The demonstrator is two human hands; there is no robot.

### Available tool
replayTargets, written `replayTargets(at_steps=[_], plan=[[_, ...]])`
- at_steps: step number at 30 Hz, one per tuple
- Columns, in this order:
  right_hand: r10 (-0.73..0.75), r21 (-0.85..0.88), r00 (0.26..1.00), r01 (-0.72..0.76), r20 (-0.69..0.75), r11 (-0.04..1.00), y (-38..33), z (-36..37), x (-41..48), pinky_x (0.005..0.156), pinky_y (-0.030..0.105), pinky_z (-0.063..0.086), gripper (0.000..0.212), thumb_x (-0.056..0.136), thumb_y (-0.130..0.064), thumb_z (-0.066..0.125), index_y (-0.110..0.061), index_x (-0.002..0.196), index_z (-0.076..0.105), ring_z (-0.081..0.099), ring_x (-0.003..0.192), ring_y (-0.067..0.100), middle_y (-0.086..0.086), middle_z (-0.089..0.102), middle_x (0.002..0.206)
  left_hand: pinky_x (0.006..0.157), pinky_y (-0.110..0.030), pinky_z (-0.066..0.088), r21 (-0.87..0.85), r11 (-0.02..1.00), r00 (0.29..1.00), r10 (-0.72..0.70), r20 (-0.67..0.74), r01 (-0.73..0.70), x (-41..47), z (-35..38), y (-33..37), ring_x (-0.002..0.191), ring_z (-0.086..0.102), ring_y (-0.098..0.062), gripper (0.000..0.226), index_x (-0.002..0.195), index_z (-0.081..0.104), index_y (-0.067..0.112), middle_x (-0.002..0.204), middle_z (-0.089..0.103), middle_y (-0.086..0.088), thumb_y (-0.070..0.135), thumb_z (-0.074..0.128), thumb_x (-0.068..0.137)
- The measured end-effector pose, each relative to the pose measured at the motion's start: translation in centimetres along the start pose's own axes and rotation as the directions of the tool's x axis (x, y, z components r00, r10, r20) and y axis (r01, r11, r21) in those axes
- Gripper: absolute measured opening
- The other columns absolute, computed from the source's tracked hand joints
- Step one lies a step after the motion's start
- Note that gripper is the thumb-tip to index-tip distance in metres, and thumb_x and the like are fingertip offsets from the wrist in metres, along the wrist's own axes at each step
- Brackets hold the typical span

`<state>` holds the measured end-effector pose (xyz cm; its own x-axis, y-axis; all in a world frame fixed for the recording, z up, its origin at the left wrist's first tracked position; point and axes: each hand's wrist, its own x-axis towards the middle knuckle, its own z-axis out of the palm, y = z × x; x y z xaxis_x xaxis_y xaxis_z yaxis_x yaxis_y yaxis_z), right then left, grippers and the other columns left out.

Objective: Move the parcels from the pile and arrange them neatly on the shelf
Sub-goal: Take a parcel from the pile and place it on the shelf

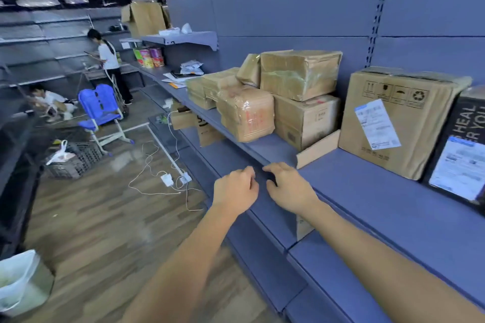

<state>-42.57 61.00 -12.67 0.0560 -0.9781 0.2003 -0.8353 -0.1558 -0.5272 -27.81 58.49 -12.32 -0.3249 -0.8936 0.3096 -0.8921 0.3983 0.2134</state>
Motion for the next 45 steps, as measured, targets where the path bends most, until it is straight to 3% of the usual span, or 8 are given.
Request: replayTargets(at_steps=[6, 14, 29, 36, 39, 41, 43, 45], plan=[[0.016, 0.013, 0.991, -0.018, 0.132, 1.000, -5.3, 5.9, 5.6, 0.098, 0.042, 0.044, 0.045, 0.097, -0.022, 0.045, -0.017, 0.142, 0.039, 0.045, 0.125, 0.028, 0.007, 0.040, 0.141, 0.066, -0.030, 0.038, 0.125, 0.984, 0.986, -0.138, 0.096, 0.125, 1.9, -2.4, -10.0, 0.087, 0.062, -0.031, 0.018, 0.101, 0.055, 0.014, 0.096, 0.064, -0.007, 0.025, 0.042, 0.094], [0.052, -0.064, 0.969, -0.038, 0.241, 0.997, -7.5, 9.7, 12.3, 0.097, 0.045, 0.046, 0.045, 0.096, -0.026, 0.046, -0.018, 0.140, 0.039, 0.051, 0.120, 0.028, 0.004, 0.039, 0.140, 0.076, -0.033, 0.045, 0.118, 0.983, 0.973, -0.157, 0.168, 0.138, 5.2, -1.0, -15.9, 0.093, 0.061, -0.031, 0.018, 0.102, 0.055, 0.016, 0.099, 0.066, -0.007, 0.025, 0.042, 0.094], [0.024, -0.105, 0.961, 0.005, 0.274, 0.994, -6.4, 13.0, 33.1, 0.096, 0.042, 0.046, 0.049, 0.097, -0.028, 0.047, -0.012, 0.143, 0.038, 0.046, 0.128, 0.029, 0.009, 0.034, 0.149, 0.066, -0.029, 0.039, 0.145, 0.988, 0.993, -0.065, 0.098, 0.050, 24.8, -0.5, -24.8, 0.086, 0.062, -0.029, 0.019, 0.102, 0.055, 0.015, 0.096, 0.065, -0.005, 0.027, 0.043, 0.095], [0.154, -0.086, 0.927, -0.132, 0.341, 0.987, -4.0, 16.0, 39.2, 0.099, 0.044, 0.046, 0.055, 0.096, -0.030, 0.048, -0.012, 0.147, 0.036, 0.046, 0.128, 0.031, 0.012, 0.033, 0.150, 0.065, -0.030, 0.039, 0.108, 0.993, 0.992, 0.032, 0.126, -0.046, 33.0, 1.6, -27.4, 0.085, 0.062, -0.030, 0.019, 0.102, 0.055, 0.014, 0.094, 0.064, -0.006, 0.027, 0.042, 0.096], [0.245, -0.061, 0.912, -0.239, 0.329, 0.969, -3.2, 17.3, 41.5, 0.080, 0.042, 0.054, 0.040, 0.094, -0.026, 0.047, -0.004, 0.127, 0.052, 0.060, 0.103, 0.032, 0.015, 0.054, 0.127, 0.071, -0.033, 0.042, 0.105, 0.985, 0.968, 0.111, 0.224, -0.137, 35.2, 4.5, -27.7, 0.091, 0.061, -0.032, 0.020, 0.101, 0.055, 0.013, 0.097, 0.063, -0.008, 0.027, 0.041, 0.097], [0.299, -0.041, 0.894, -0.303, 0.333, 0.952, -2.8, 18.2, 43.2, 0.061, 0.035, 0.044, 0.017, 0.094, -0.017, 0.046, -0.005, 0.088, 0.056, 0.057, 0.080, 0.026, 0.009, 0.056, 0.088, 0.074, -0.033, 0.041, 0.109, 0.971, 0.936, 0.171, 0.308, -0.214, 36.8, 6.5, -28.2, 0.099, 0.060, -0.033, 0.022, 0.105, 0.056, 0.012, 0.107, 0.063, -0.010, 0.026, 0.040, 0.098], [0.351, -0.034, 0.877, -0.360, 0.327, 0.932, -2.6, 19.0, 44.6, 0.051, 0.029, 0.028, 0.032, 0.094, -0.010, 0.043, -0.013, 0.063, 0.040, 0.042, 0.062, 0.017, 0.003, 0.041, 0.066, 0.077, -0.033, 0.039, 0.086, 0.956, 0.897, 0.228, 0.380, -0.280, 38.6, 8.0, -29.0, 0.106, 0.058, -0.033, 0.023, 0.107, 0.056, 0.011, 0.115, 0.061, -0.012, 0.025, 0.040, 0.098], [0.395, -0.030, 0.860, -0.407, 0.324, 0.913, -2.2, 20.0, 45.8, 0.052, 0.029, 0.023, 0.039, 0.096, -0.005, 0.039, -0.016, 0.060, 0.032, 0.032, 0.058, 0.012, 0.001, 0.034, 0.064, 0.079, -0.033, 0.040, 0.079, 0.918, 0.833, 0.314, 0.456, -0.390, 40.1, 9.0, -30.2, 0.110, 0.056, -0.033, 0.025, 0.113, 0.054, 0.012, 0.120, 0.059, -0.012, 0.027, 0.041, 0.097]])
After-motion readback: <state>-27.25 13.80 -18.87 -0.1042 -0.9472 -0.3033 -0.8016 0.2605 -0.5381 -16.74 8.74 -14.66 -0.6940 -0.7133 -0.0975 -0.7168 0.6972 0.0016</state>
